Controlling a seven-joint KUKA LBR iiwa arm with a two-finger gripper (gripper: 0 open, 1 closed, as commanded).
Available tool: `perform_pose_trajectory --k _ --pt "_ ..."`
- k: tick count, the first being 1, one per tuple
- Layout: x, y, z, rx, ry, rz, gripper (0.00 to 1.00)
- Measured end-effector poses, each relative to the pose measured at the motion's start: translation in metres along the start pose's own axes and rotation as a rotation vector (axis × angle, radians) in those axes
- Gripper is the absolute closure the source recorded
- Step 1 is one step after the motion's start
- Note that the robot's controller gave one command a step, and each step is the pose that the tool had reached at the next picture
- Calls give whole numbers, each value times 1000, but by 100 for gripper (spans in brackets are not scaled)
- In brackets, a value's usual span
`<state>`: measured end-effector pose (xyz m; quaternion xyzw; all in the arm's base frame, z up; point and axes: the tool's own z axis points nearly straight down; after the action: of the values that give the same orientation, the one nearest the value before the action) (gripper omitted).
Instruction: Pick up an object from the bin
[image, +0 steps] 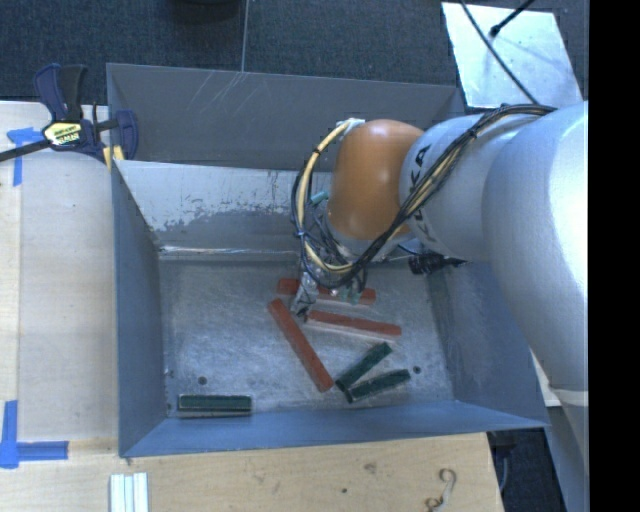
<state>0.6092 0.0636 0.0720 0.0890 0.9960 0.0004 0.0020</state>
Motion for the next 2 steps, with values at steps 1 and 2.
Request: perform_pose_trajectory --k 1,2 --pt "-2 0 -20 -1 -2 -1 100" --pt "-3 0 -32 -1 -1 -1 100"
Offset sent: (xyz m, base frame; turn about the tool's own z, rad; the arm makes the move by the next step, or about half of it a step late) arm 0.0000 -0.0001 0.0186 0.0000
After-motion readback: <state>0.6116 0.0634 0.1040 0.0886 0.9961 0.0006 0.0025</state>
